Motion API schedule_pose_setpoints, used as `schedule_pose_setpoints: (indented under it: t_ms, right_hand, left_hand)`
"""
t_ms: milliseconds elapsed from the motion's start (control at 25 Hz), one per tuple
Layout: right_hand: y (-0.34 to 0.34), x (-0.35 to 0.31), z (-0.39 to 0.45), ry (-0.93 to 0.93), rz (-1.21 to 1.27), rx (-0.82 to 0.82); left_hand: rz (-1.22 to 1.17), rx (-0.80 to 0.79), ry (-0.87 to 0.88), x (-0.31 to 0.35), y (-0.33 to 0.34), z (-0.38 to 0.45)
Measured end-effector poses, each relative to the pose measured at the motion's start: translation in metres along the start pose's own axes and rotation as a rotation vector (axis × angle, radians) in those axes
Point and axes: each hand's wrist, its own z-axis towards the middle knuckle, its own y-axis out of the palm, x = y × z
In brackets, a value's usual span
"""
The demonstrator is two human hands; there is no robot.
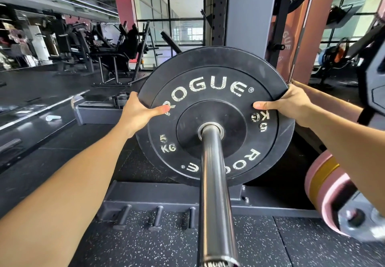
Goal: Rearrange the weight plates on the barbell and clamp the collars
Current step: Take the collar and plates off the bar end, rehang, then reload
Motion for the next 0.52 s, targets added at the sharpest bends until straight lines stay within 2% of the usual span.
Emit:
schedule_pose_setpoints:
  t_ms: [280, 520]
  right_hand:
    - [-0.022, -0.014, -0.082, -0.012, 0.07, -0.003]
    - [-0.04, -0.032, -0.154, -0.049, 0.038, -0.006]
  left_hand:
    - [-0.025, -0.024, -0.02, 0.01, -0.033, -0.078]
    - [-0.087, -0.052, -0.033, 0.018, -0.063, -0.151]
